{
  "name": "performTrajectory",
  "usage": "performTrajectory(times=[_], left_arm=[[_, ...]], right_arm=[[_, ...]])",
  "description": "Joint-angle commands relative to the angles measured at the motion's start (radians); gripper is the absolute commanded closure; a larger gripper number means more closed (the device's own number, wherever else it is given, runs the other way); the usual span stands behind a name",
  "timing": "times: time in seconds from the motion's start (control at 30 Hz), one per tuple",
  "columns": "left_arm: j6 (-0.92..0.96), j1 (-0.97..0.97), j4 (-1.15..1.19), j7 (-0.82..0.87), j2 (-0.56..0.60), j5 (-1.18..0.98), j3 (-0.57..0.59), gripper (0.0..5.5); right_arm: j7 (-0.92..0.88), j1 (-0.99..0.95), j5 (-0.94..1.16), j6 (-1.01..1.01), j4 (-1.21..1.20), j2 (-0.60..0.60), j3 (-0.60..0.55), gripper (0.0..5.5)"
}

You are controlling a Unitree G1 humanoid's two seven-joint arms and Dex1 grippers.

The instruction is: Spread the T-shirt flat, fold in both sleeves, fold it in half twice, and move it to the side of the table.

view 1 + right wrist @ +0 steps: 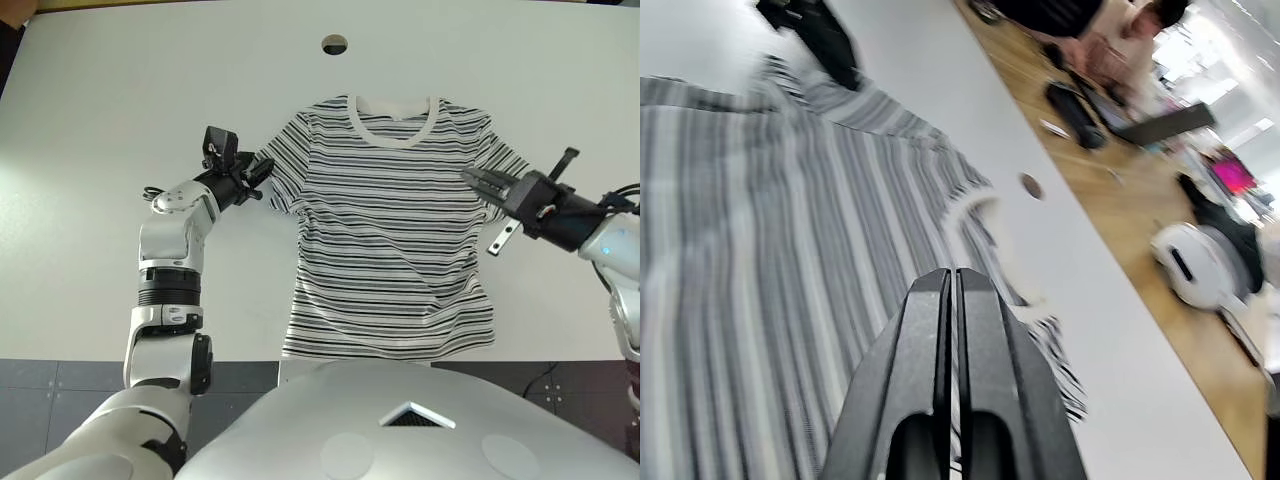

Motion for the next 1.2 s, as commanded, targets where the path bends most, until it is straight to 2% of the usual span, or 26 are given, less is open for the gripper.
performTrajectory(times=[0.03,0.13,0.4,0.53,0.67,0.83,0.97,1.0,1.1,1.2], left_arm=[[0.017,0.013,0.041,-0.014,-0.005,0.024,-0.031,3.61],[0.013,0.018,0.044,-0.019,-0.005,0.029,-0.037,4.16],[0.001,0.031,-0.027,-0.014,-0.024,-0.006,-0.015,5.39],[0.012,0.031,-0.143,0.006,-0.061,-0.063,0.028,5.39],[0.063,0.01,-0.22,0.029,-0.114,-0.092,0.004,5.39],[0.079,-0.045,-0.14,0.075,-0.219,-0.076,-0.045,5.39],[0.059,-0.079,-0.029,0.119,-0.279,-0.066,-0.043,5.39],[0.052,-0.084,-0.007,0.127,-0.291,-0.063,-0.042,5.13],[0.045,-0.073,0.013,0.141,-0.301,-0.049,-0.049,4.65],[0.042,-0.038,0.005,0.144,-0.291,-0.032,-0.061,4.0]], right_arm=[[-0.026,-0.017,-0.017,0.013,0.046,0.016,-0.026,5.4],[-0.053,-0.028,-0.027,0.019,0.078,0.026,-0.042,5.4],[-0.196,-0.096,-0.025,0.229,0.285,0.115,-0.106,5.4],[-0.208,-0.085,-0.048,0.239,0.324,0.129,-0.084,5.4],[-0.234,-0.06,-0.068,0.222,0.402,0.154,-0.076,5.4],[-0.271,-0.067,-0.096,0.164,0.479,0.183,-0.074,5.4],[-0.275,-0.098,-0.035,0.192,0.506,0.22,-0.122,5.4],[-0.28,-0.108,-0.019,0.198,0.509,0.231,-0.136,5.4],[-0.286,-0.154,0.05,0.255,0.517,0.265,-0.183,4.87],[-0.28,-0.213,0.12,0.329,0.54,0.296,-0.213,4.14]])
